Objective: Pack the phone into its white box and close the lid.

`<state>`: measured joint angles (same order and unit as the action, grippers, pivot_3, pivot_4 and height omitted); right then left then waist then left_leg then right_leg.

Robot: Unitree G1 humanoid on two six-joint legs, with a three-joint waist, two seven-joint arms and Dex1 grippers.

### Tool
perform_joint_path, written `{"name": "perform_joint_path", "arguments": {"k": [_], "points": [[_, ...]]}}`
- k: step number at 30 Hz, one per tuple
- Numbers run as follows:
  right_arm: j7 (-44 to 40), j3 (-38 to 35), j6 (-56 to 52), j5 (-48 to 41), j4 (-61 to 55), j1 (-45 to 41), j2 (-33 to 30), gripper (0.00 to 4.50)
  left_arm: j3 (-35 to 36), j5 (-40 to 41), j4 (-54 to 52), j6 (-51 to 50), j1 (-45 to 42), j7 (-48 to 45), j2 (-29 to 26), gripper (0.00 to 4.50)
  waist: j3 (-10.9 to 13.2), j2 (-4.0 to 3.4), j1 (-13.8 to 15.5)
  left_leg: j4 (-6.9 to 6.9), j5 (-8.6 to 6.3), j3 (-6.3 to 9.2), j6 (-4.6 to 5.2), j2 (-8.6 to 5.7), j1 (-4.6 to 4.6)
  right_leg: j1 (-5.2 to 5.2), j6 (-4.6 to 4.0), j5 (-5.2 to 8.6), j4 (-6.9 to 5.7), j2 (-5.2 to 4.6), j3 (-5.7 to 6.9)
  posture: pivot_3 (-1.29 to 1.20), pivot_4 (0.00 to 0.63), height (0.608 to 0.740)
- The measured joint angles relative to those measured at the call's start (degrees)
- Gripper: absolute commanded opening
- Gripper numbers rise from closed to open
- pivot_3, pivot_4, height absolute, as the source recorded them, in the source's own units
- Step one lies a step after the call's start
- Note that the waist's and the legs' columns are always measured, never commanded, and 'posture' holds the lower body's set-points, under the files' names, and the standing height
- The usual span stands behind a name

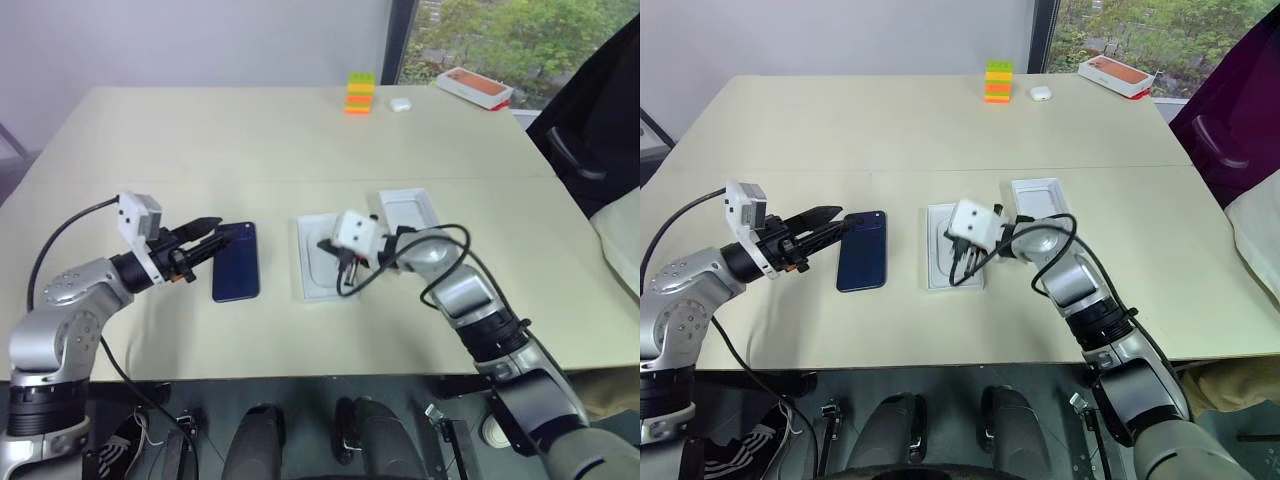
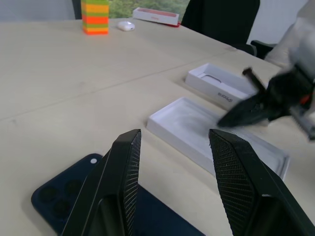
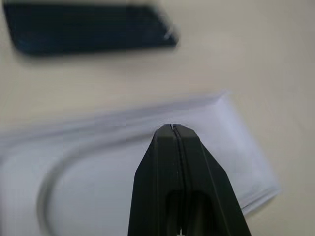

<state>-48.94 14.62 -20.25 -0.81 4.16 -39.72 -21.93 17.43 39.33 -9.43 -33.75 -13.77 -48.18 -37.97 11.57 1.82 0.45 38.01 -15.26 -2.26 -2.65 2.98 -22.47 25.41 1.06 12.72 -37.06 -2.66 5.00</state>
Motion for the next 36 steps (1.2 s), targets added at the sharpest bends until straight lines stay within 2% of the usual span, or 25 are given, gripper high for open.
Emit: {"name": "perform_joint_path", "arguments": {"k": [4,14,21,23,26,36], "points": [[-1.05,-4.37,-4.18,-4.66,-0.63,-1.82,-0.31,0.02,2.13,1.76,2.72,-3.98,-0.11,0.87,-1.80,2.31,0.00,0.00,-0.01,-0.01,0.00,0.00,0.00,0.00,0.00,0.00,0.00,0.01,0.01,0.00,0.01,0.00,0.150,0.740],[-0.26,-0.19,-3.27,-3.74,-0.60,-1.77,1.31,0.02,8.21,9.33,9.01,-17.67,-3.99,4.57,-5.93,2.31,0.01,-0.01,-0.73,-0.04,0.00,0.01,0.00,0.00,0.00,0.02,0.01,0.01,0.00,0.00,0.00,0.00,0.150,0.740],[0.82,1.17,-4.24,-3.45,-0.71,-1.79,4.41,0.02,8.72,9.26,12.96,-18.63,-3.13,3.68,-7.58,2.31,0.01,-0.01,-1.18,-0.05,0.00,0.02,0.00,0.00,-0.01,0.03,0.00,0.00,0.00,-0.02,-0.01,0.00,0.150,0.740],[1.26,1.28,-4.89,-3.48,-0.72,-1.79,5.27,0.56,8.73,8.59,13.33,-18.38,-2.71,3.76,-7.60,2.31,0.01,-0.01,-1.17,-0.05,0.00,0.02,0.00,0.00,-0.01,0.03,-0.01,0.00,0.00,-0.03,-0.01,0.00,0.150,0.740],[1.46,2.12,-5.11,-3.38,-0.88,-1.80,5.87,1.83,8.92,8.90,13.39,-18.68,-2.61,3.70,-7.60,2.31,0.01,-0.01,-1.13,-0.05,0.00,0.02,0.00,0.00,-0.01,0.03,-0.01,0.00,0.00,-0.04,-0.02,0.00,0.150,0.740],[2.06,3.02,-4.38,-2.79,-1.91,-1.80,6.25,1.83,10.31,8.70,13.19,-17.79,-2.08,3.62,-6.98,2.31,0.01,-0.02,-1.16,-0.05,0.00,0.01,0.00,0.00,-0.01,0.03,-0.01,0.00,0.00,-0.05,-0.03,0.00,0.150,0.740]]}}
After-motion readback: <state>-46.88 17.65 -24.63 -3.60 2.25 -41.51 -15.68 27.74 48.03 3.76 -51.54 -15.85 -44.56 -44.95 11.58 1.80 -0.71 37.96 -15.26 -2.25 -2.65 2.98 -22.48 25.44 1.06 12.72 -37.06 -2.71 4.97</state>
